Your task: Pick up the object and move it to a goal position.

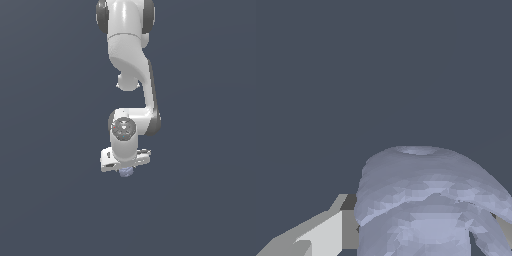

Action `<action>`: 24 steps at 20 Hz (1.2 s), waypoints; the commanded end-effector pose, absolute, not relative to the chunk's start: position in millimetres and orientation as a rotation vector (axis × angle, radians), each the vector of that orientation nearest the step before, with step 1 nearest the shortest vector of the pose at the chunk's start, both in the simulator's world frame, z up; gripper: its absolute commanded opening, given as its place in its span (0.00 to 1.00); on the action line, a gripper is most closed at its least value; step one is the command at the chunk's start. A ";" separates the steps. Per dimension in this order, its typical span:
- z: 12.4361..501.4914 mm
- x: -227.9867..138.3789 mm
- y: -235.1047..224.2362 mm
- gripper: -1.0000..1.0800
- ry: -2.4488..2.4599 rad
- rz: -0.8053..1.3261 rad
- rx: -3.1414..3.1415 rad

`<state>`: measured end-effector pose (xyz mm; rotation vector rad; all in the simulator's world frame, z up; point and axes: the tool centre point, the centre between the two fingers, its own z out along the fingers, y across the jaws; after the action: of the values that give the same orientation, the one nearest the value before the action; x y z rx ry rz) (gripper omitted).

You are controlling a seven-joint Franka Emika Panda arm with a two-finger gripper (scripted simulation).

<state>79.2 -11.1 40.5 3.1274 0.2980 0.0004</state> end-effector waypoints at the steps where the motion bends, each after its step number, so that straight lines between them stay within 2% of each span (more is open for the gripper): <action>1: 40.4 79.2 -11.0 0.00 0.298 0.000 3.127; 13: 51.4 75.8 -16.6 0.00 0.298 0.000 3.127; 24: 119.0 55.5 -50.7 0.00 0.298 0.000 3.127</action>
<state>59.2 -43.9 105.6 3.1277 0.2993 -0.0022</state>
